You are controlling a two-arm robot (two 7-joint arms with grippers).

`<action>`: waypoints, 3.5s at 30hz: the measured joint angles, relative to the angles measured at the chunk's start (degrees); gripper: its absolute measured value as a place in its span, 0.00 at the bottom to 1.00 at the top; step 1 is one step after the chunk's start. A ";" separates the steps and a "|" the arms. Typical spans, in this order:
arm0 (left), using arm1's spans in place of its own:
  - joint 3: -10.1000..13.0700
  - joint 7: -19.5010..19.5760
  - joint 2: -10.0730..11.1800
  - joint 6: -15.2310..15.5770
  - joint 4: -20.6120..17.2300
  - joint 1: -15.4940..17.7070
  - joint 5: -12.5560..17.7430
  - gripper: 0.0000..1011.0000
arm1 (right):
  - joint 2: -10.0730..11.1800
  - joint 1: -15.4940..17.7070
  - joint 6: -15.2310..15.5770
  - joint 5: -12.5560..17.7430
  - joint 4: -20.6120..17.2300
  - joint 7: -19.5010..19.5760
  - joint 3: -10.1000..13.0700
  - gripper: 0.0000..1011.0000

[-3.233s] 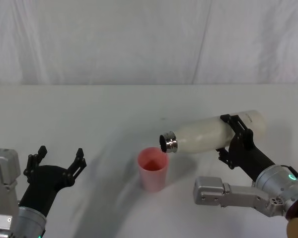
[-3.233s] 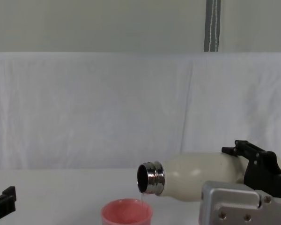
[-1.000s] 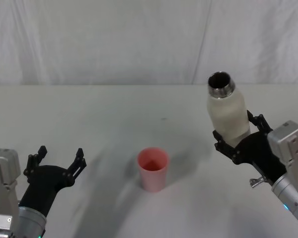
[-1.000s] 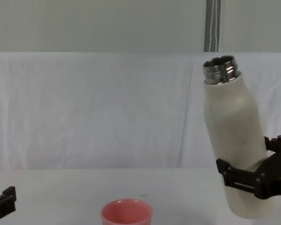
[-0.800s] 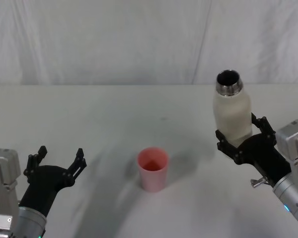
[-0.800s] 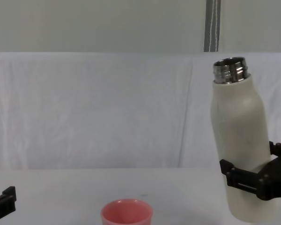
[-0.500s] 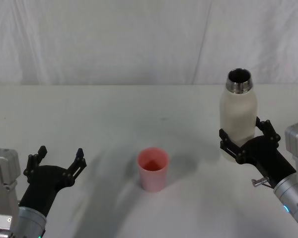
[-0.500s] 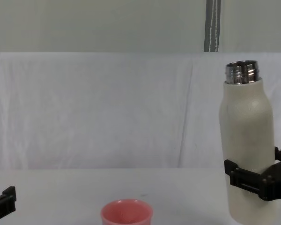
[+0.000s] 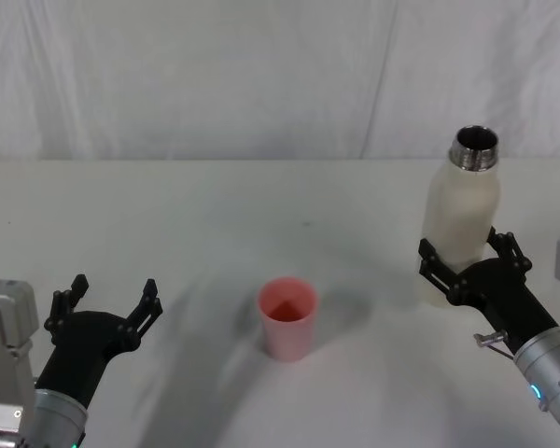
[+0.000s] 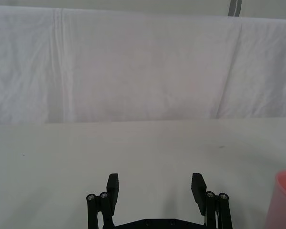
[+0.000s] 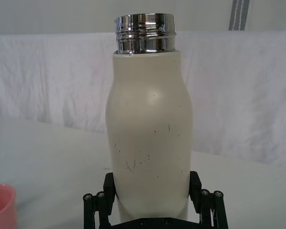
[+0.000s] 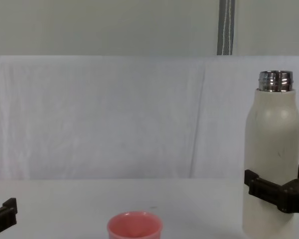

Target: Grasp the thermos with one hand and pour water into the cup lid.

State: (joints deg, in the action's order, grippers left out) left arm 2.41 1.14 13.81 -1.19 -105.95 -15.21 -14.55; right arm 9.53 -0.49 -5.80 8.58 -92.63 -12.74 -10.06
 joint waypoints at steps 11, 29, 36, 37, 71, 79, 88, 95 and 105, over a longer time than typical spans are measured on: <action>0.00 0.00 0.00 0.00 0.00 0.00 0.00 0.99 | -0.33 -0.78 0.79 0.98 1.51 0.82 0.05 0.94; 0.00 0.00 0.00 0.00 0.00 0.00 0.00 0.99 | -0.71 -2.53 0.85 0.79 5.27 1.03 -0.85 0.94; 0.00 0.00 0.00 0.00 0.00 0.00 0.00 0.99 | -0.89 -3.11 0.74 0.64 6.23 1.16 -1.00 0.94; 0.00 0.00 0.00 0.00 0.00 0.00 0.00 0.99 | -0.92 -3.21 0.73 0.62 6.33 1.16 -1.03 0.94; 0.00 0.00 0.00 0.00 0.00 0.00 0.00 0.99 | -1.80 -4.99 -0.22 0.36 9.24 1.06 -1.49 0.94; 0.00 0.00 0.00 0.00 0.00 0.00 0.00 0.99 | -1.81 -4.99 -0.23 0.41 9.26 1.02 -1.47 0.94; 0.00 0.00 0.00 0.00 0.00 0.00 0.00 0.99 | -1.80 -4.96 -0.23 0.43 9.26 0.99 -1.47 0.94; 0.00 0.00 0.00 0.00 0.00 0.00 0.00 0.99 | -1.78 -4.96 -0.23 0.43 9.26 0.98 -1.47 0.94; 0.00 0.00 0.00 0.00 0.00 0.00 0.00 0.99 | -1.77 -4.96 -0.27 0.43 9.21 0.98 -1.47 0.99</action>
State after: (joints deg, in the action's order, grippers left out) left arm 2.41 1.14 13.81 -1.19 -105.95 -15.21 -14.54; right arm 7.76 -5.45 -6.07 9.01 -83.42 -11.76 -11.54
